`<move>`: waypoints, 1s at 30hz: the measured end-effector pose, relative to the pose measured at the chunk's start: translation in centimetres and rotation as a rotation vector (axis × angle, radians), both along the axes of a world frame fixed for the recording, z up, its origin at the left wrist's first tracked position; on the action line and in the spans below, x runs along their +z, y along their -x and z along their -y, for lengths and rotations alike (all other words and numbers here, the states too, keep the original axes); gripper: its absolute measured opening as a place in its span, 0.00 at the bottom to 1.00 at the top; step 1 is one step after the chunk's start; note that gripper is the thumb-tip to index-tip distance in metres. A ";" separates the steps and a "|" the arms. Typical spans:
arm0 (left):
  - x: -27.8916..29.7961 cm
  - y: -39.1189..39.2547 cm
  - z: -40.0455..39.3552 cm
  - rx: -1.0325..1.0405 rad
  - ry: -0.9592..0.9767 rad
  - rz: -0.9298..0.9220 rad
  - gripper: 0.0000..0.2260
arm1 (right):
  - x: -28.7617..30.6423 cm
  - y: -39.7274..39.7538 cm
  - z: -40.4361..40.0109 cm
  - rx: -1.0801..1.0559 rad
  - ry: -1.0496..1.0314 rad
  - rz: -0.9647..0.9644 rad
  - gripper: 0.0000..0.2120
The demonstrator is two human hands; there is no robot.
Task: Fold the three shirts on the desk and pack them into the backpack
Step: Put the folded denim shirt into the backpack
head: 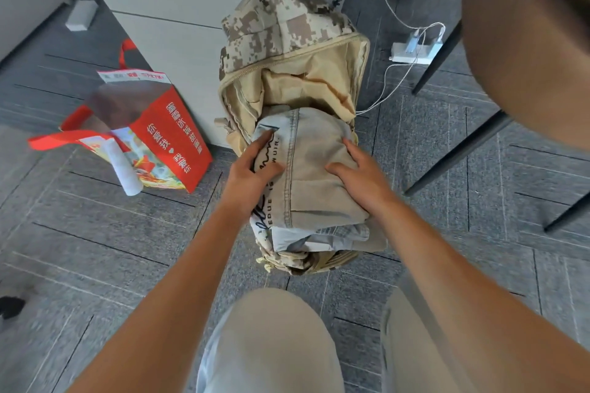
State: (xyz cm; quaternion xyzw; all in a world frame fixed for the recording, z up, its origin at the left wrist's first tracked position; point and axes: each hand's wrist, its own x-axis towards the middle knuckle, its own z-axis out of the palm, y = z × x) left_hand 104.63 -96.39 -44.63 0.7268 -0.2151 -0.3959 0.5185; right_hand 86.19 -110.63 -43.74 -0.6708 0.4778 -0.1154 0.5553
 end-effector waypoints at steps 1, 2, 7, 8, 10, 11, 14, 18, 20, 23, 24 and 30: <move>0.0 0.0 0.2 -0.013 0.004 0.016 0.29 | -0.2 0.1 0.1 -0.004 -0.002 -0.003 0.35; -0.2 0.0 0.3 -0.017 -0.004 0.027 0.30 | -0.1 0.1 0.2 0.001 0.000 -0.014 0.35; -0.9 0.8 0.6 -0.045 -0.109 0.094 0.29 | -0.4 -0.5 1.4 0.099 0.042 -0.115 0.35; -1.0 1.0 0.7 -0.081 -0.150 0.143 0.28 | -0.6 -0.6 1.6 0.121 0.053 -0.148 0.36; -0.4 1.4 1.1 -0.157 -0.245 0.248 0.25 | -0.8 -0.9 1.9 0.154 0.068 -0.205 0.36; 0.0 1.6 1.3 -0.185 -0.283 0.294 0.25 | -0.8 -1.1 2.1 0.165 0.074 -0.223 0.36; -0.4 1.2 2.0 -0.242 -0.382 0.362 0.33 | -0.3 -1.1 2.6 0.179 0.083 -0.229 0.35; 0.0 1.9 1.8 -0.261 -0.422 0.420 0.34 | 0.7 0.2 2.2 0.176 0.235 -0.246 0.33; 1.5 3.5 1.1 -0.261 -0.442 0.595 0.30 | 1.5 1.1 1.7 0.223 0.499 -0.318 0.30; 1.7 4.8 0.8 -0.243 -0.299 0.869 0.26 | 2.3 1.0 0.6 0.332 0.626 -0.252 0.27; 1.3 4.9 1.2 -0.279 -0.241 0.892 0.26 | 2.1 0.9 0.2 0.374 0.588 -0.233 0.27; -2.9 3.5 3.5 -0.446 -0.416 0.900 0.35 | -1.2 0.7 -0.4 0.477 0.444 -0.332 0.27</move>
